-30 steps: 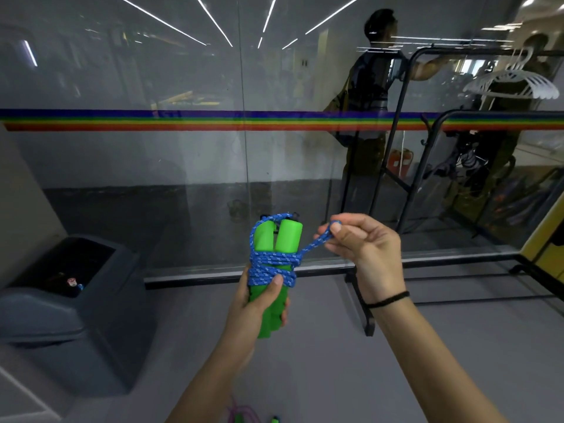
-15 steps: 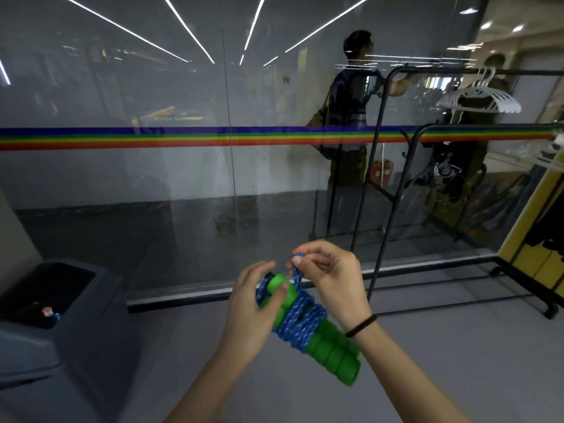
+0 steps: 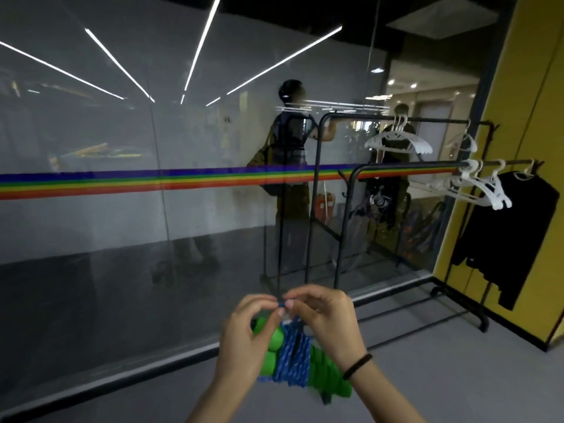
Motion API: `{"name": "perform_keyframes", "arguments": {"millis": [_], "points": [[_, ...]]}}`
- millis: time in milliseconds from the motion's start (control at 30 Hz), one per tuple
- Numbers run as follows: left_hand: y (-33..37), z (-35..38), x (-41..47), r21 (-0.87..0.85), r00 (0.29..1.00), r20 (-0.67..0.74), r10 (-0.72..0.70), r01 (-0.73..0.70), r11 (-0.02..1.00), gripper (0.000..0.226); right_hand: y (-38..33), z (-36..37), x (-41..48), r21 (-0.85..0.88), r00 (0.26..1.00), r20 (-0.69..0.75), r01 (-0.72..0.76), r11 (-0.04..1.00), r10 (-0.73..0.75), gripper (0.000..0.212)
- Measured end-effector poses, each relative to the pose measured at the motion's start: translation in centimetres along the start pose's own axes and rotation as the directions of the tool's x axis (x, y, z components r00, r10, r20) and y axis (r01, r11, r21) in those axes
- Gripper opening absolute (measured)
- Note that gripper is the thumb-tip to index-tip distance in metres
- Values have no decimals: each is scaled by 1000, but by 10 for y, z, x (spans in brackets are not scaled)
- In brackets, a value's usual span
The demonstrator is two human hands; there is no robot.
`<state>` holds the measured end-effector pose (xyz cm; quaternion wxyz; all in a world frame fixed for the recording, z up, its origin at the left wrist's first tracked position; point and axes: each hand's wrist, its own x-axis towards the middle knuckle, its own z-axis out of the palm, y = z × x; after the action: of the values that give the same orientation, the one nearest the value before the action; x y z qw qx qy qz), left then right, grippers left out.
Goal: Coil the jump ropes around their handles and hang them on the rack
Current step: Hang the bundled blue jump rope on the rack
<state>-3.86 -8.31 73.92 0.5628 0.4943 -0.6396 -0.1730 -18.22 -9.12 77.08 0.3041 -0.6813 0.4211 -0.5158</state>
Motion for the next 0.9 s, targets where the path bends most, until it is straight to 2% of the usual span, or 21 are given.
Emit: {"name": "perform_keyframes", "arguments": {"millis": [133,233,333,400,500,567,700,833,900], "points": [[-38,54,57,22,1000,2,12,-12,1000,4,48,-23,58,-7,999,-45,-22,1000,22,6],[-62,101,112,9,1000,-12,8,-8,1000,25,88,-44,115,-8,998,-55,-2,1000,2,6],[-75,148,175,-25,1000,-13,27,-28,999,4,125,-69,181,-22,999,-37,32,999,-33,7],[-80,176,216,29,998,-29,63,-63,998,16,144,-86,226,-28,998,-37,51,998,-52,6],[-89,210,277,151,995,-44,87,-80,985,8,165,-105,288,-51,996,-40,76,996,-78,5],[-104,233,315,188,997,-23,72,-67,980,13,178,-115,322,-59,997,-41,66,996,-69,6],[-135,273,370,191,997,58,60,-70,979,15,216,-130,376,-184,996,-75,36,982,-51,7],[-155,307,425,145,989,91,113,-126,981,8,250,-146,426,-358,991,-115,27,933,-72,12],[-157,320,457,112,979,128,159,-173,978,5,258,-151,450,-390,979,-182,18,921,-96,13]]}}
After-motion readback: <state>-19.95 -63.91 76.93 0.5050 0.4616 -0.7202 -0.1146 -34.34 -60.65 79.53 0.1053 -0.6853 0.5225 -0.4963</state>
